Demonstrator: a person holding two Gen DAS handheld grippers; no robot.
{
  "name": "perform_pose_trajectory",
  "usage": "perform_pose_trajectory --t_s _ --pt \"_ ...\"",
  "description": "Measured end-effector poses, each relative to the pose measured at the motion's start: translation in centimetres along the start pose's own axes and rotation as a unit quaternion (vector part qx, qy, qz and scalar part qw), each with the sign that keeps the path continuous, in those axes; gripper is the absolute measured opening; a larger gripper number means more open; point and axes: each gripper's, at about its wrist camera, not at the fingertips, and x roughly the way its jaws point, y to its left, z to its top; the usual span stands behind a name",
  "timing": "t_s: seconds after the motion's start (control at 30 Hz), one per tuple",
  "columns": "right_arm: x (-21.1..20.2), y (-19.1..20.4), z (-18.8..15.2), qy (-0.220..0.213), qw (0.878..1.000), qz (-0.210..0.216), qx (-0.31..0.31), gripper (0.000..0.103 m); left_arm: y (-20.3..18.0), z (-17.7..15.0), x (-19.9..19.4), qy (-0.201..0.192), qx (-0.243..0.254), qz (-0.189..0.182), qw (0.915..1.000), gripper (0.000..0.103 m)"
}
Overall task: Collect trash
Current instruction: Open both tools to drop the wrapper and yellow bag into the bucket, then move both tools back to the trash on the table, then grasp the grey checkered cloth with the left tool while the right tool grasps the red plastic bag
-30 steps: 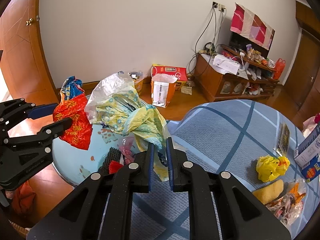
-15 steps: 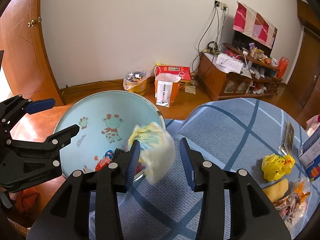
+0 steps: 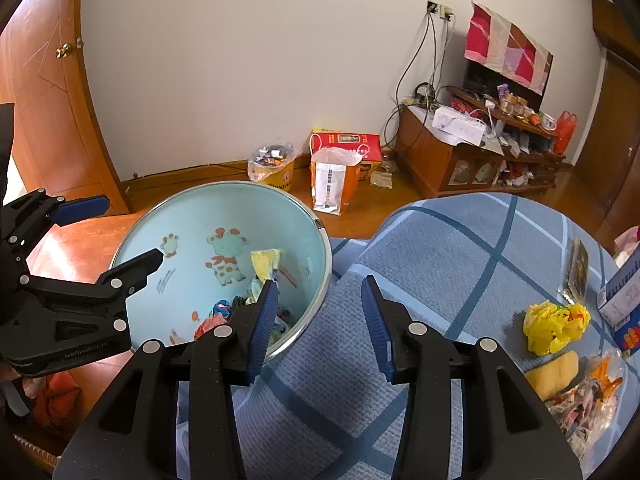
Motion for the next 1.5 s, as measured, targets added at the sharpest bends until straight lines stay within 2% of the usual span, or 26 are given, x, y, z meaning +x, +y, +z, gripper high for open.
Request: perform_pose_trajectory --t_s 0.2,0.37,0.57,0.7,0.83,0.97,1.13,1.27,1.5 --pt "-1.3 -0.9 -0.7 -0.007 1.000 -0.011 0.012 0.044 -0.9 -0.2 -0.1 0.000 0.006 -0.008 0.9999 0.077" --pt "-3.9 -3.1 -2.4 -0.016 0.999 -0.042 0.030 0.044 -3.4 -0.5 -0.9 -0.006 0.026 -0.038 0.9989 0.077" --pt "-8.9 -8.1 -6.5 -0.020 0.991 -0.105 0.076 0.044 -7.6 -1.3 -1.9 -0.013 0.062 -0.077 0.9950 0.077" --pt "-12.0 -11.8 -10.1 -0.013 0.981 -0.155 0.115 0.046 -10.0 -1.5 -2.4 -0.016 0.081 -0.094 0.9921 0.077" --pt "-13.5 -14.4 -13.0 0.004 0.972 -0.185 0.145 0.046 -11.9 -1.5 -3.0 -0.021 0.092 -0.107 0.9898 0.077" --pt "-13.1 -15.2 -15.2 0.029 0.970 -0.183 0.155 0.046 -13.1 -1.1 -3.3 -0.026 0.098 -0.112 0.9884 0.078" --pt "-11.7 -15.7 -16.3 0.059 0.971 -0.165 0.166 0.046 -14.1 -0.8 -3.7 -0.026 0.102 -0.121 0.9871 0.078" --pt "-11.8 -15.4 -16.4 0.057 0.973 -0.149 0.166 0.029 -14.6 -0.5 -3.9 -0.028 0.100 -0.129 0.9861 0.078" --pt "-14.8 -14.8 -16.2 0.017 0.974 -0.147 0.173 0.026 -16.1 -0.2 -5.2 -0.038 0.101 -0.146 0.9833 0.077"
